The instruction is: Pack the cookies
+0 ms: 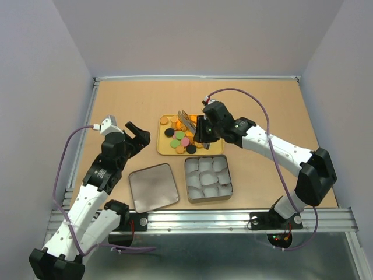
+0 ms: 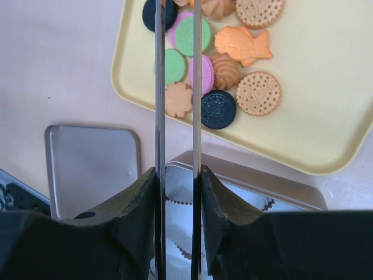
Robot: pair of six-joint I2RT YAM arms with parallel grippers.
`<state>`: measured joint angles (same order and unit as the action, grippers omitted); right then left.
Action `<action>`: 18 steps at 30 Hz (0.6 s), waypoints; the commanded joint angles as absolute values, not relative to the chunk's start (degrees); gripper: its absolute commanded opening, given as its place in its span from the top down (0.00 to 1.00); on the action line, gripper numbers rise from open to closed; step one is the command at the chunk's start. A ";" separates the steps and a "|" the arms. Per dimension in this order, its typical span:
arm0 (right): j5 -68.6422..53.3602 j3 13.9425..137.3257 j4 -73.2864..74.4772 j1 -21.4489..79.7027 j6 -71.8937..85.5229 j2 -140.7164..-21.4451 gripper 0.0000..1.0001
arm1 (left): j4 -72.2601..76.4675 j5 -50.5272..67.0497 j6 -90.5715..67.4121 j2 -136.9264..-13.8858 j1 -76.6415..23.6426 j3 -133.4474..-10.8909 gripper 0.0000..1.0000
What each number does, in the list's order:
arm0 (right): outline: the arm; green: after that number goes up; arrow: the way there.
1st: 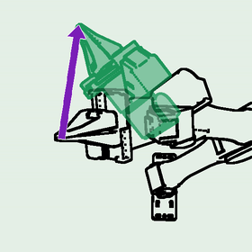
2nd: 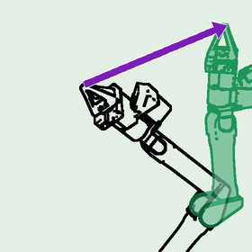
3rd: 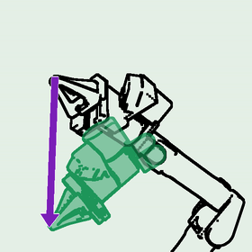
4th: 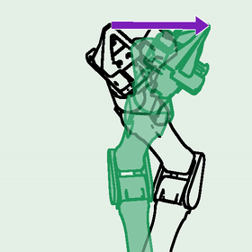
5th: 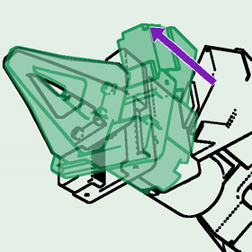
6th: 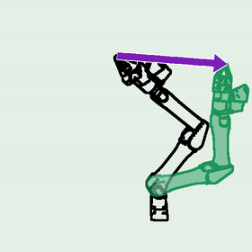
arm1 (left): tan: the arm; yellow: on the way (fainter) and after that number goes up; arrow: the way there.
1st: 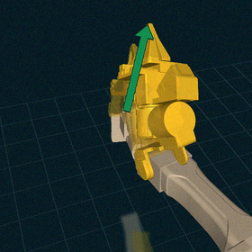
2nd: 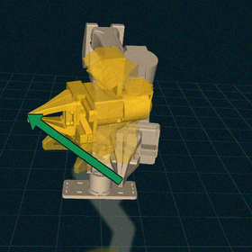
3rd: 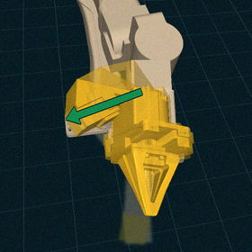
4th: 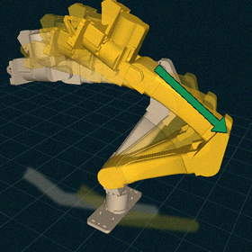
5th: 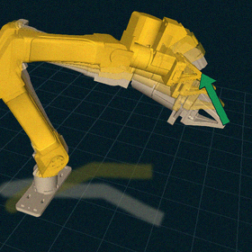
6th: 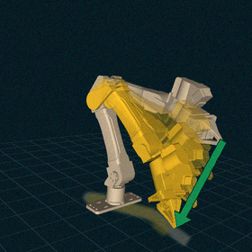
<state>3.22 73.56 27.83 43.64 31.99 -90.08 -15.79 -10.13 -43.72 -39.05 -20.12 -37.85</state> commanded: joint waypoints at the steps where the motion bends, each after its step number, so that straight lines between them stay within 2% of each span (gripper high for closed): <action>1: 2.20 75.94 28.30 44.12 32.34 -86.67 0.80 | -14.42 -9.49 -42.89 -39.46 -19.86 -39.64 0.09; 4: 2.81 74.80 28.39 44.12 32.34 -86.22 0.80 | -14.24 -9.14 -42.98 -39.73 -19.78 -39.64 0.09; 8: 4.04 72.95 28.74 44.21 32.34 -86.39 0.67 | -14.06 -8.53 -43.07 -40.17 -19.86 -39.64 0.09; 15: 3.43 72.16 28.65 44.12 32.17 -90.17 0.64 | -13.80 -8.17 -43.15 -40.43 -19.86 -38.32 0.09; 16: 3.51 72.25 28.65 44.12 32.25 -90.96 0.58 | -13.71 -8.09 -43.24 -40.34 -19.86 -38.23 0.09; 18: 4.04 72.42 28.65 44.21 32.34 -91.67 0.55 | -13.62 -8.00 -43.33 -40.25 -19.86 -38.14 0.09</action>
